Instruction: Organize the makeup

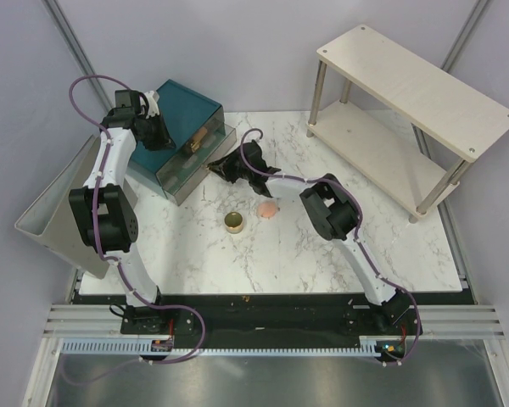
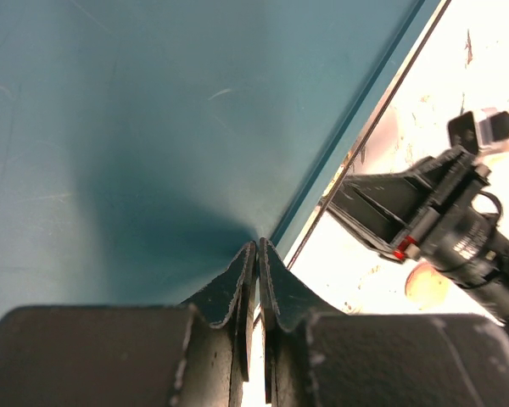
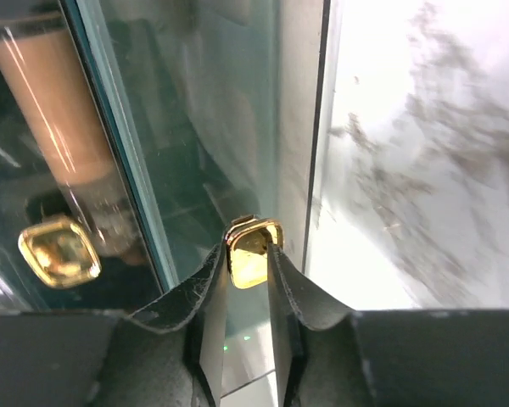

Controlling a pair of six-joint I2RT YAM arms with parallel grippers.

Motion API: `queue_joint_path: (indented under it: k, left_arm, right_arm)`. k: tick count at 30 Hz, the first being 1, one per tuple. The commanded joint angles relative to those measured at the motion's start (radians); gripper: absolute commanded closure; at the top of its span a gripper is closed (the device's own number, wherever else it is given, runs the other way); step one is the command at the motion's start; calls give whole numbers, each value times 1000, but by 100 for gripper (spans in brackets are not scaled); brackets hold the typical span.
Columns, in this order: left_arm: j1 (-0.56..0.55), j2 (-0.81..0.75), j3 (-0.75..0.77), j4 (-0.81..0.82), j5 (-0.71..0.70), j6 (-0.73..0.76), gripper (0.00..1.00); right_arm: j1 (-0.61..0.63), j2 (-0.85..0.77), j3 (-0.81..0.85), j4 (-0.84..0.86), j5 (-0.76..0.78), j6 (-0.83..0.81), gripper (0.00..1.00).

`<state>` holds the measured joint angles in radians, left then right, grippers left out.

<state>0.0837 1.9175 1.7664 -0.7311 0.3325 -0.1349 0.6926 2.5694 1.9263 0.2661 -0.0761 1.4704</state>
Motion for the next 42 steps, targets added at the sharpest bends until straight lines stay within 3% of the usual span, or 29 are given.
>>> queue_joint_path:
  k: [1, 11, 17, 25, 34, 42]
  left_arm:
    - [-13, 54, -48, -197, 2, 34, 87]
    - [-13, 60, -45, -195, 7, 31, 87]
    - [-13, 63, -47, -195, 11, 29, 87]
    - [-12, 61, -47, -192, 10, 32, 87]
    - [-12, 74, -54, -188, 14, 34, 86]
    - [-12, 81, -76, -177, 25, 32, 86]
  right_arm:
    - [-51, -112, -139, -128, 15, -123, 99]
    - [-90, -304, -413, -117, -33, -220, 99]
    - [-100, -360, -431, -146, -48, -301, 97]
    - [-102, -446, -372, -146, -79, -456, 63]
    - [-93, -491, -181, -571, -178, -780, 47]
    - [4, -477, -35, -951, -148, -1162, 37]
